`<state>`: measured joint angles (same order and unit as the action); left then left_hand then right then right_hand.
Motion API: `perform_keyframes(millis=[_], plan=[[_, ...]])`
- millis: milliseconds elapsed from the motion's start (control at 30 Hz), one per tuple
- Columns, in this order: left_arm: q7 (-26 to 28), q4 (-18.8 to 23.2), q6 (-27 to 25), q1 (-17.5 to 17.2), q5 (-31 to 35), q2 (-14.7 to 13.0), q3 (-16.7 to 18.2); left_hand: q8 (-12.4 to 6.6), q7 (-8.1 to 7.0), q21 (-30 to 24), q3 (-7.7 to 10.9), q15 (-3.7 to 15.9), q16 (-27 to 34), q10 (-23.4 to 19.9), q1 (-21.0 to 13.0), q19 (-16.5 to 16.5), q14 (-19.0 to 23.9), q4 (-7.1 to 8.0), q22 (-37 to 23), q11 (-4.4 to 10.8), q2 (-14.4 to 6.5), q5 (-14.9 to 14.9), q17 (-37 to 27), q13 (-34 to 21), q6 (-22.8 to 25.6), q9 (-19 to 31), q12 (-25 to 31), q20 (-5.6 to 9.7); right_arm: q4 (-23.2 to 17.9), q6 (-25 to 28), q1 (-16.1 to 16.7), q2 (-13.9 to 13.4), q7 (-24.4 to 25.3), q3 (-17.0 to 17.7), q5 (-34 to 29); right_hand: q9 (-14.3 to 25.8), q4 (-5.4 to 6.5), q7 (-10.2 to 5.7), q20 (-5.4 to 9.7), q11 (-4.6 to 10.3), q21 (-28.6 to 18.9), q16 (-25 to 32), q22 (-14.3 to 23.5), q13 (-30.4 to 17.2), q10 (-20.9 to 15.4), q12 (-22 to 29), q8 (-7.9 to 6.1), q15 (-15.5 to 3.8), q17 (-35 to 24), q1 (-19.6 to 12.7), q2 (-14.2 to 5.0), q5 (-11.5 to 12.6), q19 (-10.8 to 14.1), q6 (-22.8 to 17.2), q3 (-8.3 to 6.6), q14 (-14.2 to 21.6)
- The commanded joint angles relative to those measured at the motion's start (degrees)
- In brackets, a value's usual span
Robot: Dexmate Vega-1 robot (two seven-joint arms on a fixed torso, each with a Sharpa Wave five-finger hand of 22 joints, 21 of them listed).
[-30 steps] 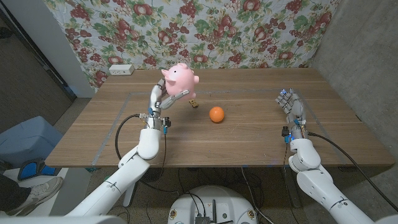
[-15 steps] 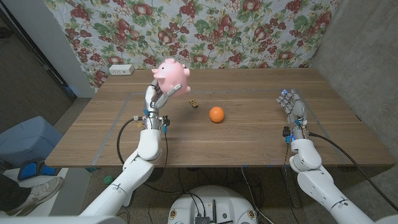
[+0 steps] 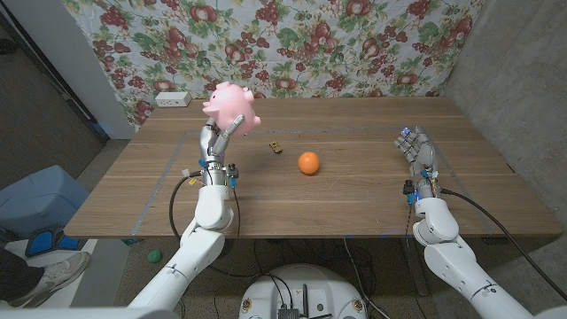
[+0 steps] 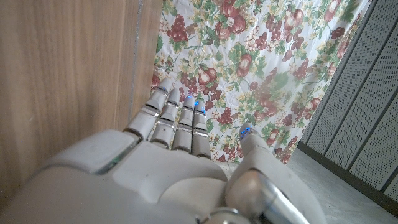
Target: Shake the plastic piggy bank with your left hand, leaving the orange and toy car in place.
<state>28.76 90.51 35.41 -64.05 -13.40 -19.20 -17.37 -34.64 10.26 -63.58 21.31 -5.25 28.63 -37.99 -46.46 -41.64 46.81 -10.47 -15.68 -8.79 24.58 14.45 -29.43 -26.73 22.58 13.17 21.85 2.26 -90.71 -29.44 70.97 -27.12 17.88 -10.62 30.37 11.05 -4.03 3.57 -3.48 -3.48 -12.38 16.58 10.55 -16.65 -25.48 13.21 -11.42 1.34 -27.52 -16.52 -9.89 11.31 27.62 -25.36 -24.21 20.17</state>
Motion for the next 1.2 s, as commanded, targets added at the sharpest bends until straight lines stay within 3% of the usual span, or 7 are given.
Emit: perform_keyframes(millis=[33, 200, 500, 1033, 1200], plan=[[-3.56, 0.87, -1.23, -0.11, -3.32, 0.29, 0.37, -0.06, -9.79, -0.50, 3.56, 18.85, 0.20, -17.29, -33.30, 2.30, 15.85, 0.37, -0.05, 17.13, -28.51, 0.38, -0.39, -0.25, 24.72, 0.31, -0.21, 8.65, -0.01, -0.29, 0.24, 0.06, 0.08, 0.20, 0.02, 0.12, 0.08, -0.11, -0.45, -0.10, -0.25, 0.33, 0.07, -0.08, -0.15, -0.13, -0.15, 0.11, -0.08, 0.03, 0.19, 0.02, 0.28, -0.39, -0.49, 0.50], [-3.79, 2.43, -4.61, 0.05, -2.08, -1.16, 0.13, -0.06, -9.85, -0.77, 3.64, 18.84, 0.16, -17.25, -33.25, 2.38, 15.89, 0.38, 0.10, 17.24, -28.48, 0.46, -0.51, -0.37, 24.78, 0.39, -0.31, 8.62, -0.10, -0.47, 0.46, 0.15, 0.23, 0.34, 0.02, 0.12, 0.08, -0.12, -0.45, -0.20, -0.25, 0.34, 0.07, -0.09, -0.20, -0.12, -0.15, 0.08, -0.11, 0.05, 0.20, 0.02, 0.28, -0.37, -0.50, 0.53], [-0.75, 8.34, -15.25, -0.44, 5.47, -5.37, -0.56, -0.07, -10.05, -1.38, 3.82, 18.85, 0.04, -17.45, -33.15, 2.68, 15.94, 0.36, 0.49, 17.23, -28.35, 0.62, -0.80, -0.54, 24.73, 0.69, -0.53, 8.65, 0.01, -0.64, 0.59, 0.05, 0.07, 0.39, -0.14, 0.12, 0.07, -0.10, -0.45, -0.09, -0.25, 0.27, 0.07, -0.10, -0.07, -0.19, -0.14, 0.03, -0.09, 0.10, 0.21, 0.01, 0.28, -0.34, -0.55, 0.44], [-9.49, 20.56, -38.27, 1.22, 4.40, -17.79, -2.68, 0.04, -10.09, -2.52, 4.06, 18.85, -0.03, -17.67, -32.95, 3.11, 16.11, 0.38, 1.08, 17.29, -28.18, 0.88, -1.41, -1.14, 24.81, 0.87, -0.77, 8.68, -0.26, -1.31, 1.16, 0.09, -0.09, 0.63, -0.27, 0.12, 0.06, -0.16, -0.48, -0.03, -0.25, 0.22, 0.07, -0.12, -0.08, -0.20, -0.12, 0.08, -0.09, 0.17, 0.23, 0.00, 0.27, -0.30, -0.62, 0.42], [-11.06, 21.76, -41.23, 1.94, 3.22, -19.72, -3.33, 0.05, -10.07, -2.85, 4.15, 18.85, -0.09, -17.60, -32.90, 3.27, 16.10, 0.38, 1.27, 17.09, -28.14, 0.96, -1.58, -1.30, 24.79, 1.00, -0.91, 8.69, -0.21, -1.60, 1.40, 0.33, -0.08, 0.68, -0.12, 0.12, 0.05, -0.15, -0.46, -0.16, -0.25, 0.25, 0.07, -0.12, -0.10, -0.21, -0.11, 0.02, -0.11, 0.20, 0.23, -0.01, 0.26, -0.27, -0.65, 0.51]])
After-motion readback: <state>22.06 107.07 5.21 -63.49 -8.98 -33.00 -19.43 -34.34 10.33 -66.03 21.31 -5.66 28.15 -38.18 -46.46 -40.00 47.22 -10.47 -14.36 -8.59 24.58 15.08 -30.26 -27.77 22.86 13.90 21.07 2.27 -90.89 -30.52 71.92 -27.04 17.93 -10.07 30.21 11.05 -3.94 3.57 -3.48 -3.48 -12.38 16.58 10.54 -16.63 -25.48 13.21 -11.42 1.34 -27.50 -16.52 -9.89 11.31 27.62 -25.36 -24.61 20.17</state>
